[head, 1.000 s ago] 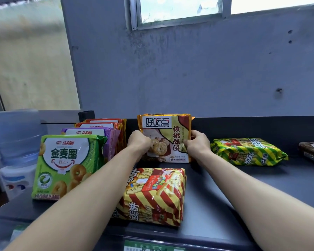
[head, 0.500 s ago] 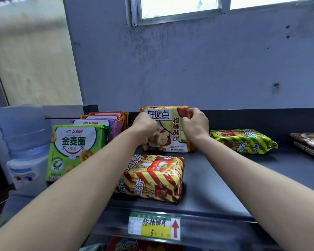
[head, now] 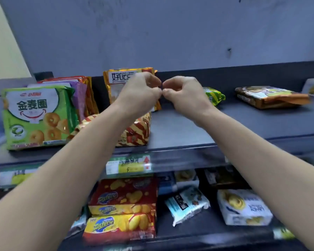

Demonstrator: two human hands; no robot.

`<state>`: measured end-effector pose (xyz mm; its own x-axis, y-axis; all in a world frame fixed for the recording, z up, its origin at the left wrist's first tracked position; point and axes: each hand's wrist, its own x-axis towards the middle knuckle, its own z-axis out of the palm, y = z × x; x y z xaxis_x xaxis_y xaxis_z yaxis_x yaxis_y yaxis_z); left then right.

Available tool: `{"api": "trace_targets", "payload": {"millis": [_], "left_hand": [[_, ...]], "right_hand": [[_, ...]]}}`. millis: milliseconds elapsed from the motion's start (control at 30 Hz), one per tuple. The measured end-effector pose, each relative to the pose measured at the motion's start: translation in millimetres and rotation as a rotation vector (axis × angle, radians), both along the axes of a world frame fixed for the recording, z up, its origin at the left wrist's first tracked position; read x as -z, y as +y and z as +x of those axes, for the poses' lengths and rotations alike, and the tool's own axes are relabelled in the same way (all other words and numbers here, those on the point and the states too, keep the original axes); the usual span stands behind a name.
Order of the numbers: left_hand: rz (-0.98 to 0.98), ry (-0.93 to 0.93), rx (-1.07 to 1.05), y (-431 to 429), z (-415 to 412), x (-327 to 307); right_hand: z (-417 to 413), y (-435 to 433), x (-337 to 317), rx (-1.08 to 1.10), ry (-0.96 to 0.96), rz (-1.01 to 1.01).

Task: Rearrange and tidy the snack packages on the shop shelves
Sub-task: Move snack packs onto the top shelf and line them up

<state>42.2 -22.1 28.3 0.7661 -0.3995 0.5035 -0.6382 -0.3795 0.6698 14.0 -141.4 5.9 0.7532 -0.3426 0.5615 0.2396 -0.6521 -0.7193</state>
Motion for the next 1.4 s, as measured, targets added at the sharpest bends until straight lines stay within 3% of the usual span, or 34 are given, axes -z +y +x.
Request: {"api": "trace_targets", "payload": {"millis": [233, 400, 833, 1100, 1400], "left_hand": [[0.022, 0.001, 0.284, -21.1, -86.8, 44.5], [0.028, 0.099, 0.335, -38.7, -130.9, 79.2], [0.1, 0.555, 0.075, -146.0, -190.7, 193.2], [0.083, 0.659, -0.01, -184.7, -212.6, 225.8], [0.003, 0.77, -0.076, -213.5, -162.1, 267.7]], "right_hand": [[-115.3, -30.9, 32.5, 0.015, 0.049, 0.001], [-178.8, -61.3, 69.6, 0.05, 0.11, 0.066], [-259.1, -189.8, 171.0, 0.127, 0.475, 0.131], [-266.7, -228.3, 203.0, 0.06, 0.582, 0.133], [-217.2, -234.9, 229.5, 0.028, 0.654, 0.346]]}}
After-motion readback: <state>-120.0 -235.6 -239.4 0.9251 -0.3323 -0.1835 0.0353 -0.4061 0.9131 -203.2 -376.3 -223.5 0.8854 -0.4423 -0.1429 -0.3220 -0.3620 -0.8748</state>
